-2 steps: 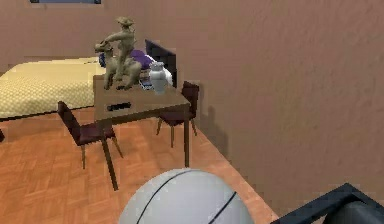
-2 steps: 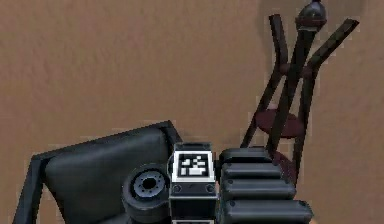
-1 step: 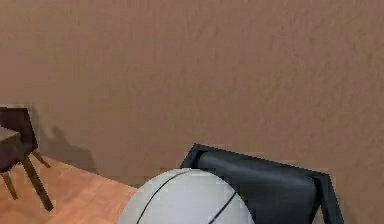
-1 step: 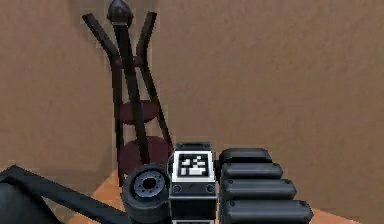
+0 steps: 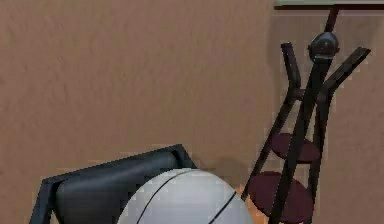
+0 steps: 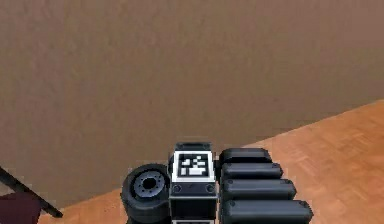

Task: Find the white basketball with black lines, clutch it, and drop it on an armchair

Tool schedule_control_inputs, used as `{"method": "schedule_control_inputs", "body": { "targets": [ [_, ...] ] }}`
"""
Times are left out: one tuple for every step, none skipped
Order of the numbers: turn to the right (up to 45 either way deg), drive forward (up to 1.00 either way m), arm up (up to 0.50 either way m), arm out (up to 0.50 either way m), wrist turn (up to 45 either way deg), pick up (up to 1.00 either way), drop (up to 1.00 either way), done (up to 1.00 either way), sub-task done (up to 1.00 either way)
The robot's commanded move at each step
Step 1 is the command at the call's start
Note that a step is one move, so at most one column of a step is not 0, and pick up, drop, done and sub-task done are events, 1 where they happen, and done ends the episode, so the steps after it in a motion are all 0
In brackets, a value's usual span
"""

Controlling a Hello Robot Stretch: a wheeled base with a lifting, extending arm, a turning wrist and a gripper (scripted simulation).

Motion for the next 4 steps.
{"method": "schedule_control_inputs", "body": {
  "targets": [
    [42.0,0.0,0.0,0.0,0.0,0.0,0.0,0.0,0.0],
    [-45.0,0.0,0.0,0.0,0.0,0.0,0.0,0.0,0.0],
    [-45.0,0.0,0.0,0.0,0.0,0.0,0.0,0.0,0.0],
    [-27.0,0.0,0.0,0.0,0.0,0.0,0.0,0.0,0.0]
  ]
}}
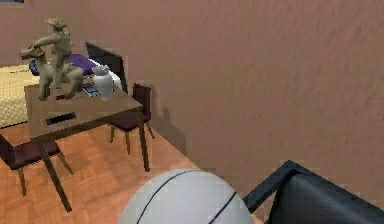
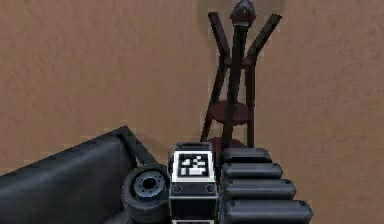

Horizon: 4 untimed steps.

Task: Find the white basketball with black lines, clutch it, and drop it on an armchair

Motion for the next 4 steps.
{"method": "schedule_control_inputs", "body": {
  "targets": [
    [0.0,0.0,0.0,0.22,0.0,0.0,0.0,0.0,0.0],
    [0.0,0.0,0.0,0.0,39.0,0.0,0.0,0.0,0.0],
    [0.0,0.0,-0.48,0.0,0.0,0.0,0.0,0.0,0.0],
    [0.0,0.0,-0.32,0.0,0.0,0.0,0.0,0.0,0.0]
  ]
}}
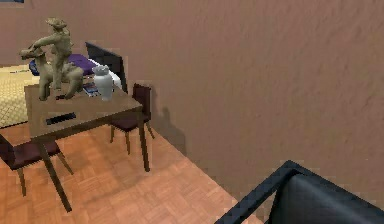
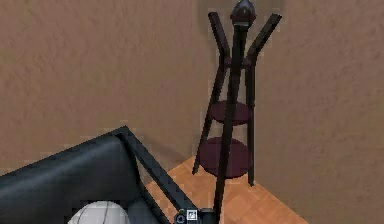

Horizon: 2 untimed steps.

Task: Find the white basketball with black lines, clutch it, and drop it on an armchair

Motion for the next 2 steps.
{"method": "schedule_control_inputs", "body": {
  "targets": [
    [0.0,0.0,0.0,0.0,0.0,0.0,1.0,0.0,0.0],
    [0.0,0.0,0.1,0.0,0.0,0.0,0.0,0.0,0.0]
  ]
}}
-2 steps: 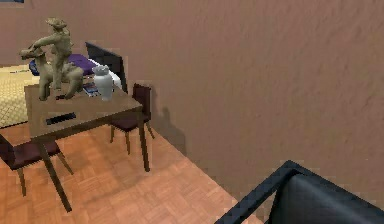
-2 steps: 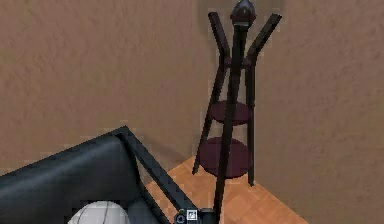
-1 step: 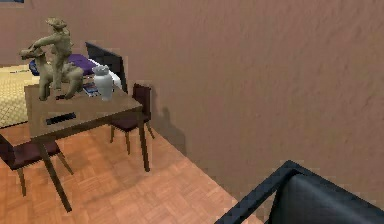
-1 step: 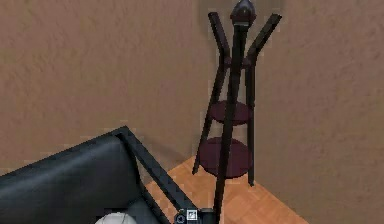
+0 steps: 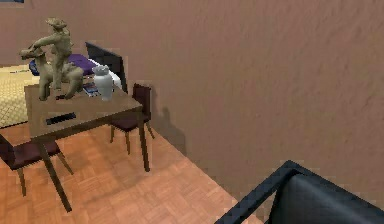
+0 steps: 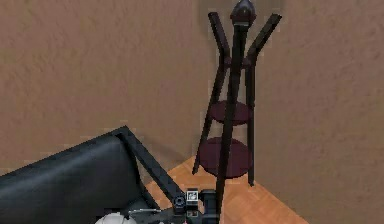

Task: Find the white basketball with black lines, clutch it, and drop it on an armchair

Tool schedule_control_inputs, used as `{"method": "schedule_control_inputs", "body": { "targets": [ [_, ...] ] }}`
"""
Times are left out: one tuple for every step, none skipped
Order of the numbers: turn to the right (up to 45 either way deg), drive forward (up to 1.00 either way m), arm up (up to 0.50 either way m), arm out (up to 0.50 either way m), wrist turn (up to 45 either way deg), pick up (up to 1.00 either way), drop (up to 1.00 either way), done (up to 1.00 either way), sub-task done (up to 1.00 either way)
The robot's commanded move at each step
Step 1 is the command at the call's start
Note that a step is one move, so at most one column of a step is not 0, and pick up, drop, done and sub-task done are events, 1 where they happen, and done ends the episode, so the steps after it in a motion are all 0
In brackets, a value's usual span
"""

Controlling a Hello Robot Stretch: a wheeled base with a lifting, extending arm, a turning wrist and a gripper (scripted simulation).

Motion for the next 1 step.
{"method": "schedule_control_inputs", "body": {
  "targets": [
    [0.0,0.0,0.0,-0.08,0.0,0.0,0.0,0.0,0.0]
  ]
}}
